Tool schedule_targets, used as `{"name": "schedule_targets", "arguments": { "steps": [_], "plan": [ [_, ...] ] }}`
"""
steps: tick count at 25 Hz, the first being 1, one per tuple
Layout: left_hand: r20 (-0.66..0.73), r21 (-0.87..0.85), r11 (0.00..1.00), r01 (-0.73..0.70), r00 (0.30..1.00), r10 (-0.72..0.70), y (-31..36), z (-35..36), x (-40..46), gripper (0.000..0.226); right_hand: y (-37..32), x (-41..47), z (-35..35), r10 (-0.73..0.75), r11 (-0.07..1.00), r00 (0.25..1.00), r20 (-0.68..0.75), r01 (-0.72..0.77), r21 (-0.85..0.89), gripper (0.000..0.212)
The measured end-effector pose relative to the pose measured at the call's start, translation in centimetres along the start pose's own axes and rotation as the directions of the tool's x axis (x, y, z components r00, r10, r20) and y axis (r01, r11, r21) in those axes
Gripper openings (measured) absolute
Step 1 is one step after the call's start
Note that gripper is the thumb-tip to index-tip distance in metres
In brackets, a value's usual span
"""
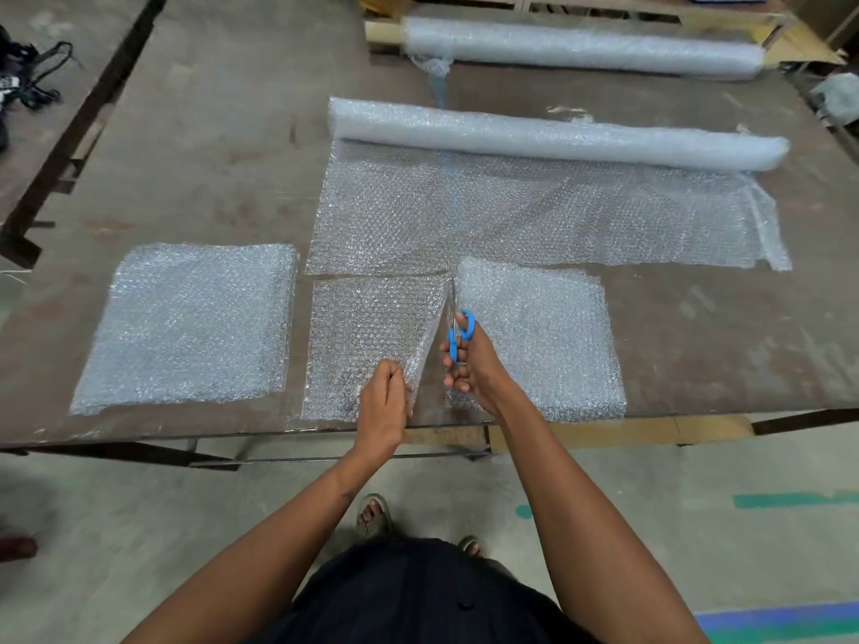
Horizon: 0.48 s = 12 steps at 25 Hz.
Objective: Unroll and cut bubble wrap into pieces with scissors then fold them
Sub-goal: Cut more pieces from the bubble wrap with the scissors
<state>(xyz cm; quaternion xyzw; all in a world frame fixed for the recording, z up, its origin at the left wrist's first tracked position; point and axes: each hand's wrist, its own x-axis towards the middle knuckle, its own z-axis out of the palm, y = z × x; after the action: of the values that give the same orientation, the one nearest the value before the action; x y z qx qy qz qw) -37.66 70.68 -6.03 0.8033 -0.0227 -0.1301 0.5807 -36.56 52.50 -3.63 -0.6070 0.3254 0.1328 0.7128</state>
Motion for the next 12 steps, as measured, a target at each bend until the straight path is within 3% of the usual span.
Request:
{"name": "schedule_targets", "arguments": {
  "steps": [12],
  "plan": [
    [0.010,0.005,0.998,-0.056,0.998,0.056,-0.2,-0.1,0.0,0.023,-1.7,2.2,0.7,-0.025,0.994,1.000,0.011,0.024,0.102,0.056]
  ]
}}
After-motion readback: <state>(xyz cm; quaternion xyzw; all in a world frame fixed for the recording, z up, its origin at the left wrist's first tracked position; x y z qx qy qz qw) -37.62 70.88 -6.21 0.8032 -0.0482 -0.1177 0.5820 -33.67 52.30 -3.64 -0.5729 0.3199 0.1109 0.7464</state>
